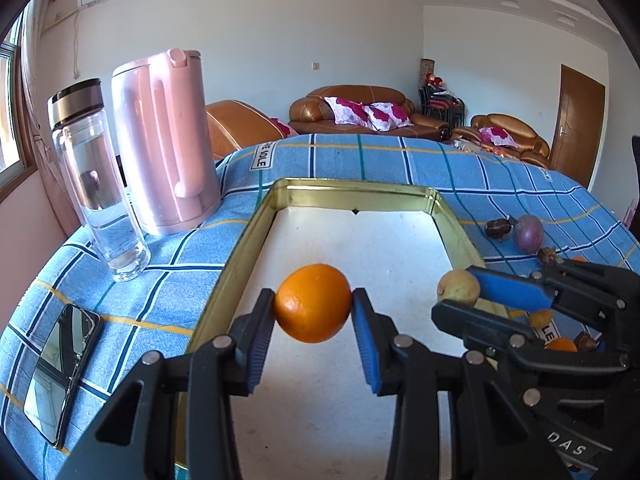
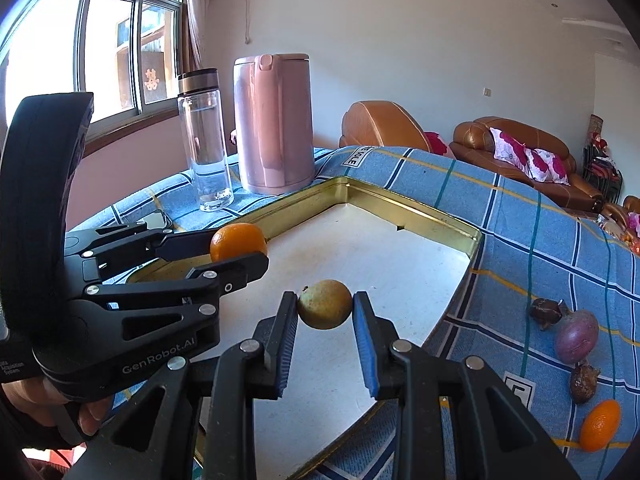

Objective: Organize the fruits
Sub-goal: 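Carry the orange in the left gripper and the pear in the right gripper over the gold tray, then open the left gripper to drop the orange into the tray while the right gripper releases the pear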

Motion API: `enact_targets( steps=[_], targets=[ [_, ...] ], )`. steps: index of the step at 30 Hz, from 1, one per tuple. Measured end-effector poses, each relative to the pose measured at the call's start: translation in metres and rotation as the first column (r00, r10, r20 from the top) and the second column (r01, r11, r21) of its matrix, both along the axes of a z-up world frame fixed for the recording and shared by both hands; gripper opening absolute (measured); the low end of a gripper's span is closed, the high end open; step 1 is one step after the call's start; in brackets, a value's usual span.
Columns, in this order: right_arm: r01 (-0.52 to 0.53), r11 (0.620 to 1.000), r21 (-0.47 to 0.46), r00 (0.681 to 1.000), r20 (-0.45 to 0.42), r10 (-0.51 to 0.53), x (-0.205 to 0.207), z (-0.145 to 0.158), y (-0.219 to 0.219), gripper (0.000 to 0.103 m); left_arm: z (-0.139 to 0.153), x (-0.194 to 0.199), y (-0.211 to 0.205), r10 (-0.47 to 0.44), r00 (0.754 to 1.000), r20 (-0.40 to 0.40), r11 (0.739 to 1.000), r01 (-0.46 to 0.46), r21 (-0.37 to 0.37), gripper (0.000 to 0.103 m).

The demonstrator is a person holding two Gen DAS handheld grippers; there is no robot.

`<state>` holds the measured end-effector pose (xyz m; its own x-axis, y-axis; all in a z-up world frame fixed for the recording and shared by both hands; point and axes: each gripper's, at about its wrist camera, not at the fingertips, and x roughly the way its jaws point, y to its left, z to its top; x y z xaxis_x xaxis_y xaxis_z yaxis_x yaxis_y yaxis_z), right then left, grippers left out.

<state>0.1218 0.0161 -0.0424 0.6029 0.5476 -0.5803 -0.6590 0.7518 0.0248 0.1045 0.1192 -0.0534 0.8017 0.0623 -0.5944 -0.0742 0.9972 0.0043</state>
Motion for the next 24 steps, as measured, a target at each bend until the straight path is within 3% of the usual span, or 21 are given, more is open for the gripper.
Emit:
enact_targets(
  steps=[24],
  targets=[
    [-0.005,0.999,-0.05,0.999,-0.038,0.003,0.007,-0.018,0.015,0.03,-0.017,0.011,0.007,-0.001,0.999,-0.049,1.0,0.001,-0.003,0.04]
  ],
)
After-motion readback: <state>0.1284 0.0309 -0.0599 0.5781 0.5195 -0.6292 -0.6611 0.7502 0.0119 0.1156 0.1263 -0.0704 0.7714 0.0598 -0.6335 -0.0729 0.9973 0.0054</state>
